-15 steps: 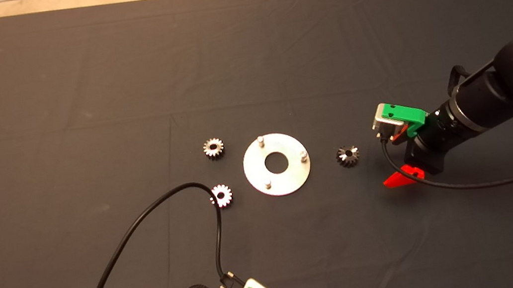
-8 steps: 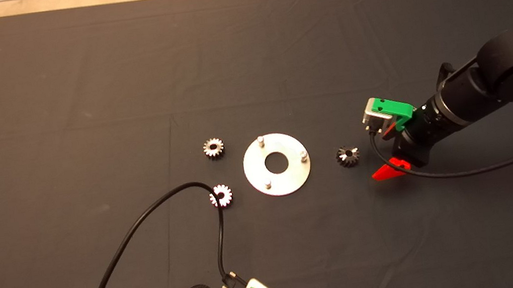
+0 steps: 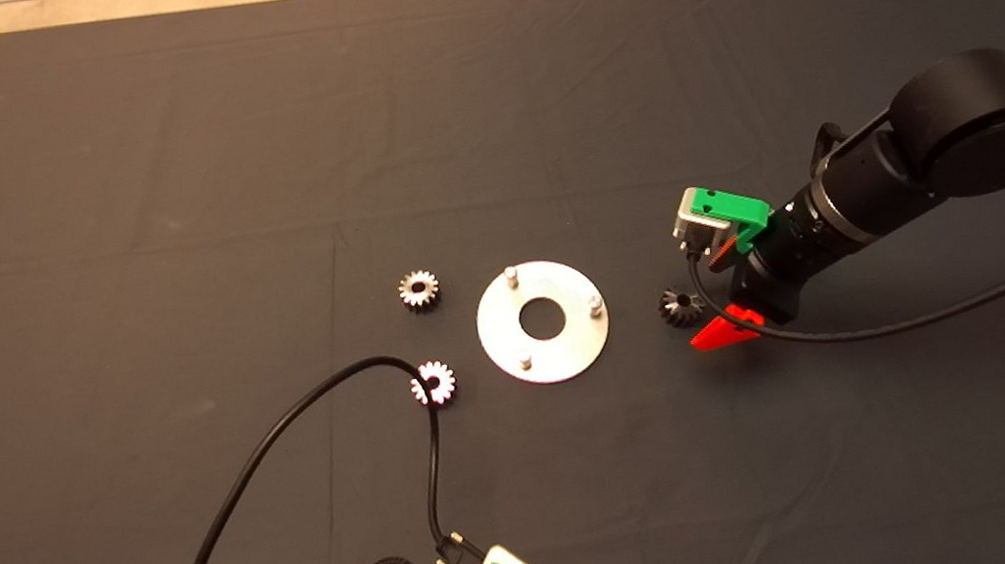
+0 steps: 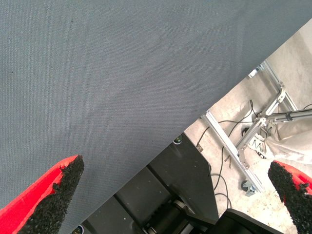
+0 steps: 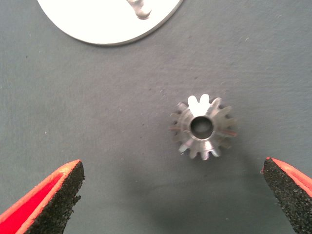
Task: Install three planetary gears onto the carrier pins
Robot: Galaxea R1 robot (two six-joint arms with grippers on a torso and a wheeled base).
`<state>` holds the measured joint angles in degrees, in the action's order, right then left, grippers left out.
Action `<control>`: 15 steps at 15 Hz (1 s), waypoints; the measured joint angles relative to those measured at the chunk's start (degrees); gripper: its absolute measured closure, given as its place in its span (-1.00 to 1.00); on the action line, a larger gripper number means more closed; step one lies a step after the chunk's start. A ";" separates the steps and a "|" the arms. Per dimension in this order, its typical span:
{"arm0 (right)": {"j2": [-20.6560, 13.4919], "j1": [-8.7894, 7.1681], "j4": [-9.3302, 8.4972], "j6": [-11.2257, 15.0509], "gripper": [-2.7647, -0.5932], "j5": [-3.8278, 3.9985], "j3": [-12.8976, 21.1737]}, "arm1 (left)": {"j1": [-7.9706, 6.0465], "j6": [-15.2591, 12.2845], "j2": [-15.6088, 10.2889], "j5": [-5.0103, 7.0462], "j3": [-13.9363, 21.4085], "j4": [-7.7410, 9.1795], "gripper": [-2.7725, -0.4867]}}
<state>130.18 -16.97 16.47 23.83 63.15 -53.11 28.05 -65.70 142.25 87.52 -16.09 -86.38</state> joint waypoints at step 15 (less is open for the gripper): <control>0.30 3.46 -0.01 -4.46 -0.71 0.16 -0.50 | 0.00 0.00 0.78 -0.01 0.00 0.00 -0.98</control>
<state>130.49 -13.51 16.46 19.37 63.31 -53.61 28.05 -65.71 143.03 87.50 -16.09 -86.38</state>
